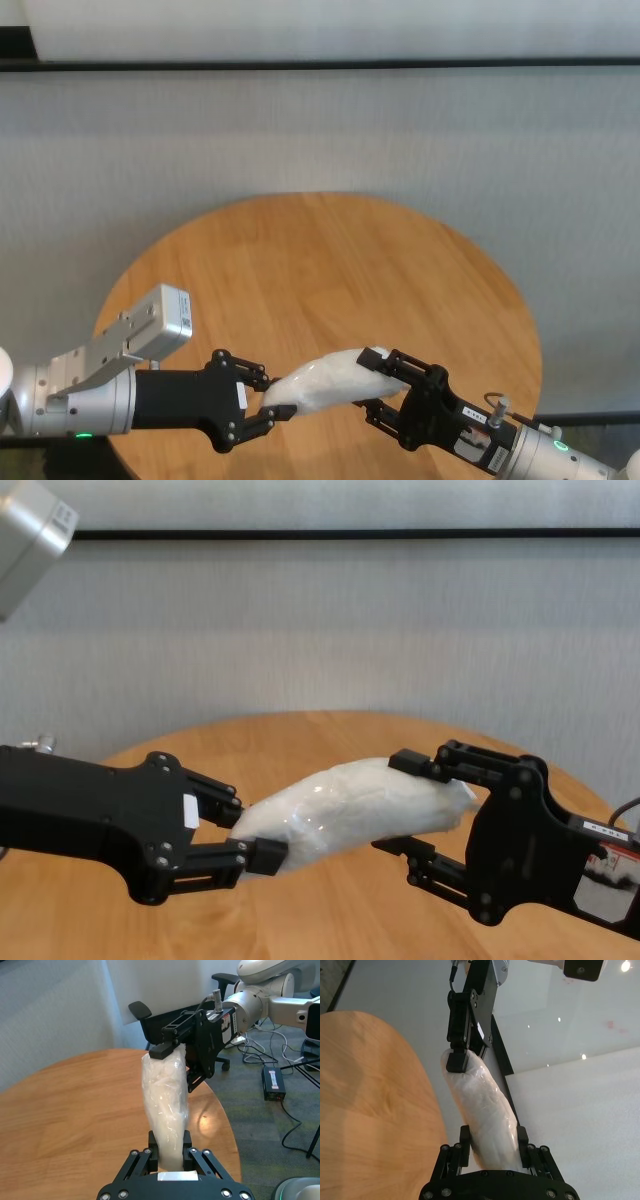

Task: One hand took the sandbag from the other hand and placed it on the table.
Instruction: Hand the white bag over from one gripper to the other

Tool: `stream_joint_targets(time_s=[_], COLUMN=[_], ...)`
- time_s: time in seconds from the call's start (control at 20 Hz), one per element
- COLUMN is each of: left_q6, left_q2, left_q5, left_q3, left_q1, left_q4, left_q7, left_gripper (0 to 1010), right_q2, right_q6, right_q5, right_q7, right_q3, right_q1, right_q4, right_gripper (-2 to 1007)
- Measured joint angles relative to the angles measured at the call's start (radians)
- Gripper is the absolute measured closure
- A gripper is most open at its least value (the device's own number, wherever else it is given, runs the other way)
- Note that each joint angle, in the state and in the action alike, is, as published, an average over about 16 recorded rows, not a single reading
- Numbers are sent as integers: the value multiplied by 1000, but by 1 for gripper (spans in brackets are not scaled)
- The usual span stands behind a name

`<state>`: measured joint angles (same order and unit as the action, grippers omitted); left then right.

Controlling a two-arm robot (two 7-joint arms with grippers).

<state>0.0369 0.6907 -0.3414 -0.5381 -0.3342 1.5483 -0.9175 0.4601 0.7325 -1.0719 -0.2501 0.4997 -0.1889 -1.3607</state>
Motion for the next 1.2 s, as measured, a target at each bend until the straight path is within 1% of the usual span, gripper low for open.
stream_joint_targets(time_s=[1.2], left_q6=[0], left_q2=[0], left_q5=[0], left_q3=[0], left_q1=[0], left_q4=[0], left_q7=[0], left_gripper=[732], right_q2=[0], right_q6=[0], right_q5=[0], right_q7=[0], right_q3=[0], right_q1=[0], right_q4=[0], right_gripper=[477])
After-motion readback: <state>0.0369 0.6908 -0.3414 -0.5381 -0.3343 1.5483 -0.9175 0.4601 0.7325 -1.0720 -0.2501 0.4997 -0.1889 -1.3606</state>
